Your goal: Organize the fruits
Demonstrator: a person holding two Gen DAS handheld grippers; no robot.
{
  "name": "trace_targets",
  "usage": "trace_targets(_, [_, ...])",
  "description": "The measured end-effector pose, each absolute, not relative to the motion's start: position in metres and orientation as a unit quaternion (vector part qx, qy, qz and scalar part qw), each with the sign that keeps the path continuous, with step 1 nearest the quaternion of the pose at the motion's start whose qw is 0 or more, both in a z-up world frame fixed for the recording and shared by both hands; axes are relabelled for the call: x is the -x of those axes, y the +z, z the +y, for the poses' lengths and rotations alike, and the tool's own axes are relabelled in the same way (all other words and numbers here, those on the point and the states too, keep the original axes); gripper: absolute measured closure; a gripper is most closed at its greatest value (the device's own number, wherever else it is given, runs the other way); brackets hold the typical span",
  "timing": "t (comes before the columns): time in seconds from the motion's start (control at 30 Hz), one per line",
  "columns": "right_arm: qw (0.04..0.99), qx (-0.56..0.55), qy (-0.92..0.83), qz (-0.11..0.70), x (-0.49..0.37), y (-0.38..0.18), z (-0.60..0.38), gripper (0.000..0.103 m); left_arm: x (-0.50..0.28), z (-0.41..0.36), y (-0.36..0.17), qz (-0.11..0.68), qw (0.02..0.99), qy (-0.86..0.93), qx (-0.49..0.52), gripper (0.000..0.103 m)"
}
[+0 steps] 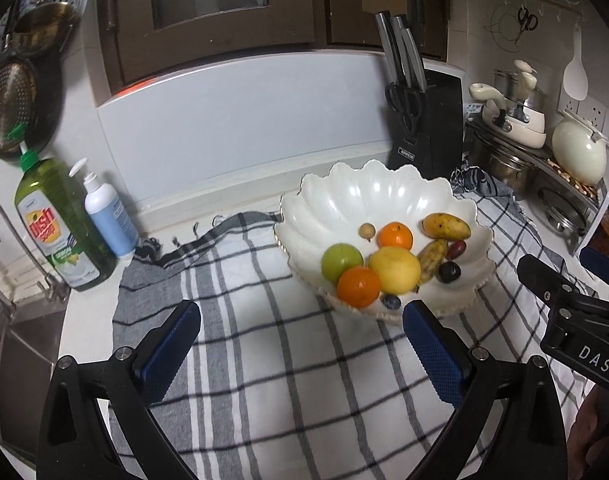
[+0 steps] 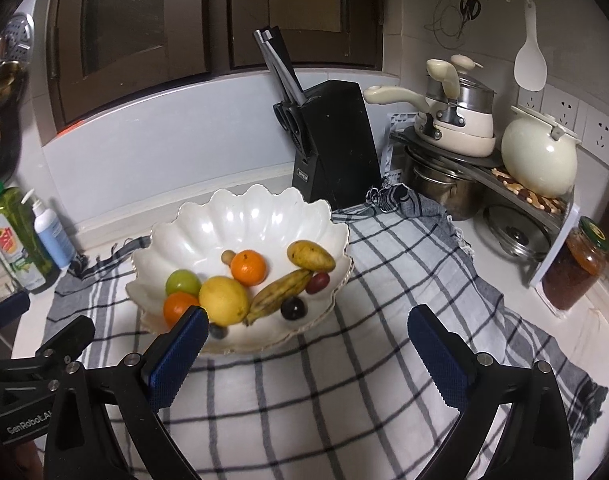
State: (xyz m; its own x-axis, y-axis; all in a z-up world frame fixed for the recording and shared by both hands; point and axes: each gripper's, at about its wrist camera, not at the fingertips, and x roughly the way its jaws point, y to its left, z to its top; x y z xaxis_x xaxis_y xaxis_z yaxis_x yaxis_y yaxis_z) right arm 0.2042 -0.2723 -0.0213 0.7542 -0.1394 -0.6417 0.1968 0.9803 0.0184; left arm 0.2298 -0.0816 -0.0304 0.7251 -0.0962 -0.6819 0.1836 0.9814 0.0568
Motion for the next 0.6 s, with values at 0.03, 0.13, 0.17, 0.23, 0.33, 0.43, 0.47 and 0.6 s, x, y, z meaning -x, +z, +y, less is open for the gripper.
trace_targets(0.03, [0.936, -0.040, -0.090, 0.338, -0.201, -0.021, -0.271, 0.002, -0.227, -0.079, -0.031, 0.364, 0.927, -0.075, -0.058, 0.000])
trace_targets(0.13, [0.936, -0.034, -0.092, 0.337, -0.192, -0.021, -0.266, 0.002, -0.216, -0.074, -0.033, 0.368, 0.925, -0.074, -0.054, 0.000])
trace_targets(0.17, [0.937, -0.033, -0.092, 0.336, -0.188, -0.020, -0.265, 0.002, -0.212, -0.072, -0.033, 0.369, 0.925, -0.074, -0.051, 0.000])
trace_targets(0.23, [0.937, -0.030, -0.092, 0.335, -0.181, -0.020, -0.262, 0.002, -0.205, -0.068, -0.035, 0.369, 0.925, -0.074, -0.049, 0.000])
trace_targets(0.33, [0.939, -0.025, -0.091, 0.332, -0.171, -0.019, -0.256, 0.002, -0.195, -0.065, -0.038, 0.366, 0.926, -0.070, -0.051, 0.000])
trace_targets(0.43, [0.939, -0.019, -0.091, 0.332, -0.163, -0.019, -0.253, 0.002, -0.188, -0.060, -0.040, 0.368, 0.926, -0.067, -0.044, 0.000])
trace_targets(0.47, [0.939, -0.018, -0.091, 0.332, -0.161, -0.020, -0.251, 0.002, -0.186, -0.059, -0.041, 0.368, 0.926, -0.066, -0.043, 0.000])
trace_targets(0.6, [0.939, -0.020, -0.085, 0.333, -0.153, -0.022, -0.248, 0.002, -0.176, -0.054, -0.043, 0.369, 0.926, -0.064, -0.039, 0.000])
